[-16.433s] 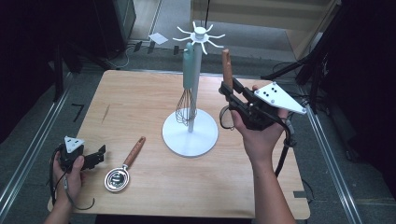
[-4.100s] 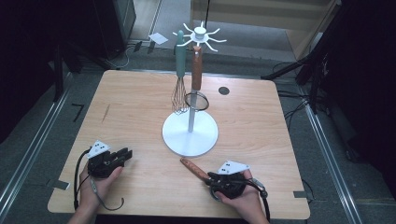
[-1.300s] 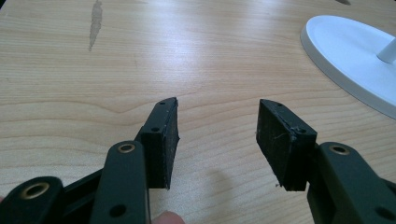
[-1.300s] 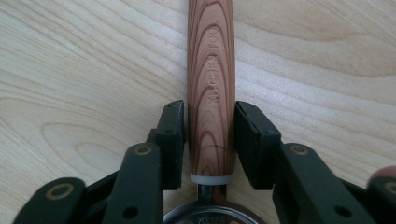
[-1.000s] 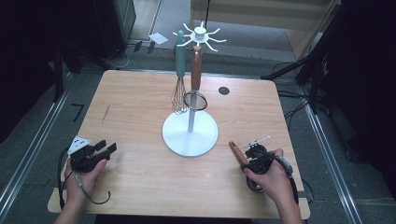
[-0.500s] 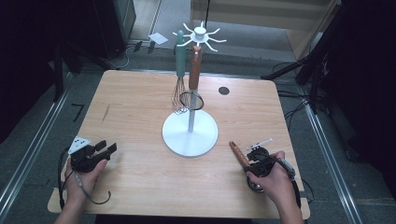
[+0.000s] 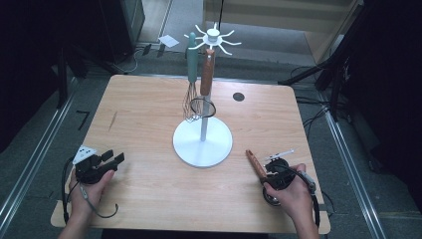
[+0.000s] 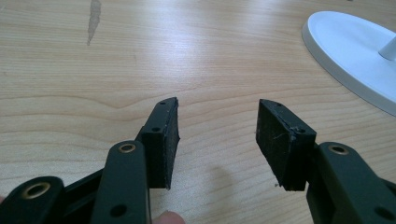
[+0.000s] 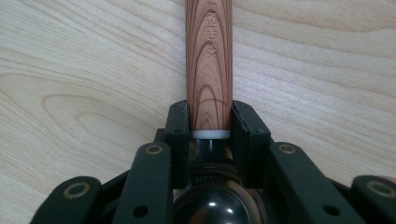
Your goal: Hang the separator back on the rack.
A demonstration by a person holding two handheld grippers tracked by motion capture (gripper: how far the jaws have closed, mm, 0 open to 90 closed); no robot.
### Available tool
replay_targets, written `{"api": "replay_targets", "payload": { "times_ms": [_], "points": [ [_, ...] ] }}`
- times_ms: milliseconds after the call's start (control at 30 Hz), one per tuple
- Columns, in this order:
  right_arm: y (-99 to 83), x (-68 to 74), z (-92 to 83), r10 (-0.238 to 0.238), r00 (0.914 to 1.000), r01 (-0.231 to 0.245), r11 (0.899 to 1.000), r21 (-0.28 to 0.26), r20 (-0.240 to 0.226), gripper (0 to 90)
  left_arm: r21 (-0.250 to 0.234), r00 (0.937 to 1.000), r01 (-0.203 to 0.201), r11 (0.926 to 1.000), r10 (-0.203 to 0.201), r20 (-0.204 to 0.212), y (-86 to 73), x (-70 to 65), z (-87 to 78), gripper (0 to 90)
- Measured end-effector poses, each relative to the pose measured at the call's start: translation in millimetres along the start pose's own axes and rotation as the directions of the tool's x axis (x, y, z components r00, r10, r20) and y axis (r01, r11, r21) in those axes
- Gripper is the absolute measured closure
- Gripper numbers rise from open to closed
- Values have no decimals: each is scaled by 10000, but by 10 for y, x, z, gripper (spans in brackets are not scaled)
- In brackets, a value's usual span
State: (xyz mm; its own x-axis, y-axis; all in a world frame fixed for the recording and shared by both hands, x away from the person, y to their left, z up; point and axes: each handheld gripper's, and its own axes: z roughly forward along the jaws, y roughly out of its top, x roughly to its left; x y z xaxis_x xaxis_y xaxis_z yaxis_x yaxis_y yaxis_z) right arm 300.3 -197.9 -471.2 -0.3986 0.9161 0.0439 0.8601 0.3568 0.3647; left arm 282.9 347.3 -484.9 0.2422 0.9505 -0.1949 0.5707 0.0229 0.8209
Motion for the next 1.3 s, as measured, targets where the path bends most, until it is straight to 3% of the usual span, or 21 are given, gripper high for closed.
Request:
{"api": "replay_targets", "payload": {
  "times_ms": [167, 333, 533, 767, 867, 1000, 1133, 1300],
  "points": [
    [3, 27, 5, -24, 10000, 25, 9997, -250, 46, 716, -7, 10000, 3, 10000, -3, 11, 0, 1, 0, 504],
    [17, 58, -38, 42, 10000, -50, 9946, -1033, -82, 716, -17, 10000, 8, 10000, -8, 27, -1, 3, -1, 504],
    [36, 111, -120, -115, 9997, 66, 9729, -2310, -198, 716, -26, 10000, 1, 10000, -1, 27, -1, 2, -2, 503],
    [56, 203, -212, -431, 9986, 288, 9308, -3643, -311, 716, -29, 10000, 0, 10000, 0, 32, -1, 2, -2, 502],
    [67, 223, -245, -427, 9973, 146, 9126, -4086, -598, 716, -101, 10000, -23, 9999, 23, 59, -1, 0, -4, 497],
    [86, 273, -311, -511, 9949, 37, 8792, -4765, -866, 715, -235, 9998, -143, 9996, 146, 109, 1, 0, -9, 465],
    [119, 333, -403, -668, 9912, -55, 8419, -5395, -1145, 716, -276, 9992, -386, 9989, 384, -77, 1, -24, -12, 362],
    [188, 448, -510, -1001, 9887, 134, 8004, -5993, -1115, 716, -217, 9967, -804, 9965, 802, -99, 8, -78, -10, 284]
  ]
}}
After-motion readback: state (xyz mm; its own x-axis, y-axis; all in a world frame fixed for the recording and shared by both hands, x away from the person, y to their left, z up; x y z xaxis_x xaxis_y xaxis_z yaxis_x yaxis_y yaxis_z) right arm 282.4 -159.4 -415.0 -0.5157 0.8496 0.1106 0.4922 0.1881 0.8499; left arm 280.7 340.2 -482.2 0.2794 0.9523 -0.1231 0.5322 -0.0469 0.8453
